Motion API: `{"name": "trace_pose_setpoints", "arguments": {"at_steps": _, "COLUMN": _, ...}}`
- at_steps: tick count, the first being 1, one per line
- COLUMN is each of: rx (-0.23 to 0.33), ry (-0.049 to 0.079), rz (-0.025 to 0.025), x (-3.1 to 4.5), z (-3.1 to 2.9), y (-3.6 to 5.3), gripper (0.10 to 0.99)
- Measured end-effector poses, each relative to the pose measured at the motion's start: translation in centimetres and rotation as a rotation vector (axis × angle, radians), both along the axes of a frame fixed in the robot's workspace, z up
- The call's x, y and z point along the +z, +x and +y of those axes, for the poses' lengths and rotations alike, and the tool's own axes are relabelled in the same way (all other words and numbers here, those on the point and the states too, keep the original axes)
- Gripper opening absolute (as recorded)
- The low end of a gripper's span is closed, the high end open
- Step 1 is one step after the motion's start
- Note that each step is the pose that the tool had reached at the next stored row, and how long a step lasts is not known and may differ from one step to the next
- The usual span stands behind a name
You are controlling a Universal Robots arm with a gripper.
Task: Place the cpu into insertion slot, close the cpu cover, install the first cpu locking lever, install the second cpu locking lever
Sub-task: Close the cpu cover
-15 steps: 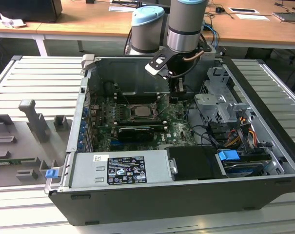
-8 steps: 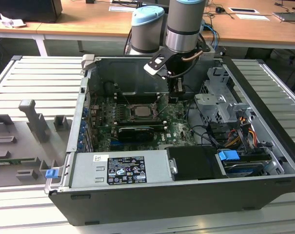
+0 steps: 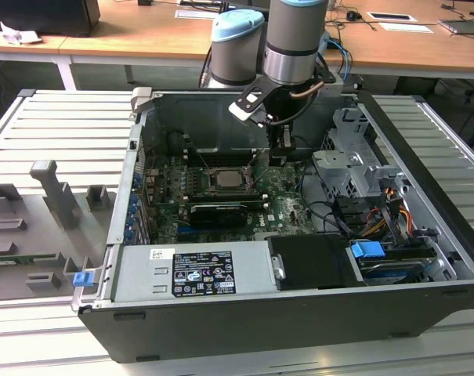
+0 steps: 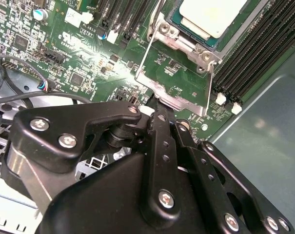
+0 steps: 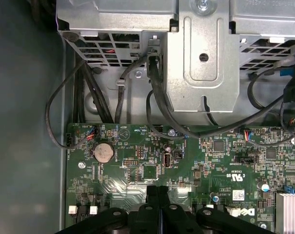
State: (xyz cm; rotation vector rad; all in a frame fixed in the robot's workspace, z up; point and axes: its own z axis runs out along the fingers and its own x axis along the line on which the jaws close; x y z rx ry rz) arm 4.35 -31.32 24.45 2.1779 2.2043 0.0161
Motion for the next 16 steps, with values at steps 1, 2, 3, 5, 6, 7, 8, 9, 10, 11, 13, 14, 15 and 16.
{"name": "trace_pose_setpoints", "arguments": {"at_steps": 1, "rx": 0.000, "ry": 0.000, "rz": 0.0001, "x": 0.00, "z": 0.00, "y": -0.02, "gripper": 0.106}}
{"name": "trace_pose_setpoints", "arguments": {"at_steps": 2, "rx": 0.000, "ry": 0.000, "rz": 0.0001, "x": 0.00, "z": 0.00, "y": -0.04, "gripper": 0.106}}
{"name": "trace_pose_setpoints", "arguments": {"at_steps": 3, "rx": 0.000, "ry": 0.000, "rz": 0.0001, "x": 0.00, "z": 0.00, "y": -0.16, "gripper": 0.106}}
{"name": "trace_pose_setpoints", "arguments": {"at_steps": 5, "rx": 0.000, "ry": 0.000, "rz": 0.0000, "x": 0.00, "z": 0.00, "y": -0.31, "gripper": 0.106}}
{"name": "trace_pose_setpoints", "arguments": {"at_steps": 6, "rx": 0.000, "ry": 0.000, "rz": 0.0000, "x": 0.00, "z": 0.00, "y": -0.32, "gripper": 0.106}}
{"name": "trace_pose_setpoints", "arguments": {"at_steps": 7, "rx": 0.000, "ry": 0.000, "rz": 0.0001, "x": 0.00, "z": 0.00, "y": -0.34, "gripper": 0.106}}
{"name": "trace_pose_setpoints", "arguments": {"at_steps": 8, "rx": 0.000, "ry": 0.000, "rz": 0.0000, "x": 0.00, "z": 0.00, "y": -0.35, "gripper": 0.106}}
{"name": "trace_pose_setpoints", "arguments": {"at_steps": 9, "rx": 0.000, "ry": 0.000, "rz": 0.0000, "x": 0.00, "z": 0.00, "y": -0.36, "gripper": 0.106}}
{"name": "trace_pose_setpoints", "arguments": {"at_steps": 10, "rx": 0.000, "ry": 0.000, "rz": 0.0000, "x": 0.00, "z": 0.00, "y": -0.38, "gripper": 0.106}}
{"name": "trace_pose_setpoints", "arguments": {"at_steps": 11, "rx": 0.000, "ry": 0.000, "rz": 0.0000, "x": 0.00, "z": 0.00, "y": -0.40, "gripper": 0.106}}
{"name": "trace_pose_setpoints", "arguments": {"at_steps": 13, "rx": 0.000, "ry": 0.000, "rz": 0.0000, "x": 0.00, "z": 0.00, "y": -0.43, "gripper": 0.106}}
{"name": "trace_pose_setpoints", "arguments": {"at_steps": 14, "rx": 0.000, "ry": 0.000, "rz": 0.0000, "x": 0.00, "z": 0.00, "y": -0.45, "gripper": 0.106}}
{"name": "trace_pose_setpoints", "arguments": {"at_steps": 15, "rx": 0.000, "ry": 0.000, "rz": 0.0000, "x": 0.00, "z": 0.00, "y": -0.47, "gripper": 0.106}}
{"name": "trace_pose_setpoints", "arguments": {"at_steps": 16, "rx": 0.000, "ry": 0.000, "rz": 0.0000, "x": 0.00, "z": 0.00, "y": -0.48, "gripper": 0.106}}
